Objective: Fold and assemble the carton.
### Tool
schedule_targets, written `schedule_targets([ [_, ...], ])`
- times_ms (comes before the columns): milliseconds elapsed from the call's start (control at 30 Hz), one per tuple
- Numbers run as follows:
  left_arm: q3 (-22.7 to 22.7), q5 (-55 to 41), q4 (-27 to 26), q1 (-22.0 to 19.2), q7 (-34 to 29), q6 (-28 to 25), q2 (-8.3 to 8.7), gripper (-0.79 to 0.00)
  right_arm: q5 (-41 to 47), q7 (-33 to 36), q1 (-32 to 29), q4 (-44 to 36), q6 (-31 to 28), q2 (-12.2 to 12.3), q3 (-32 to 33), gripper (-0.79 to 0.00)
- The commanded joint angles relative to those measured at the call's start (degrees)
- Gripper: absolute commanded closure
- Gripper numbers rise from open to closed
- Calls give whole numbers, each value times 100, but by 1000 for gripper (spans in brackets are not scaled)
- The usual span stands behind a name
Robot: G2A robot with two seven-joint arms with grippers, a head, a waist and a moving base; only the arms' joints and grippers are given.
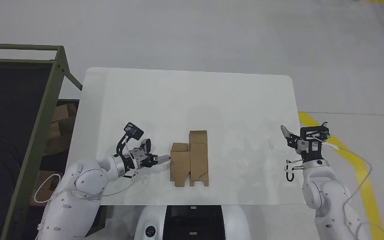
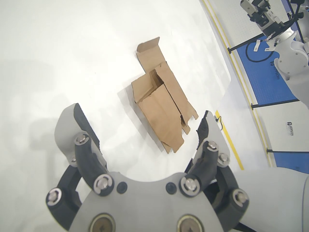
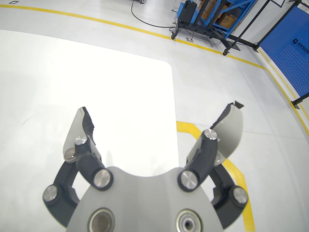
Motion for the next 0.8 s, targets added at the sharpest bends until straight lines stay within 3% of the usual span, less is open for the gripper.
schedule_targets([
  [0,-1,2,-3,1,28,-8,0,-785,0,0,0,0,0,0,0,-785],
  [367,157,-173,94,-30,-51,136,8,-785,0,0,0,0,0,0,0,-785],
  [567,433,-794,439,-342,-494,285,27,-785,0,0,0,0,0,0,0,-785],
  [767,800,-1107,871,-713,-541,641,8,-785,0,0,0,0,0,0,0,-785],
])
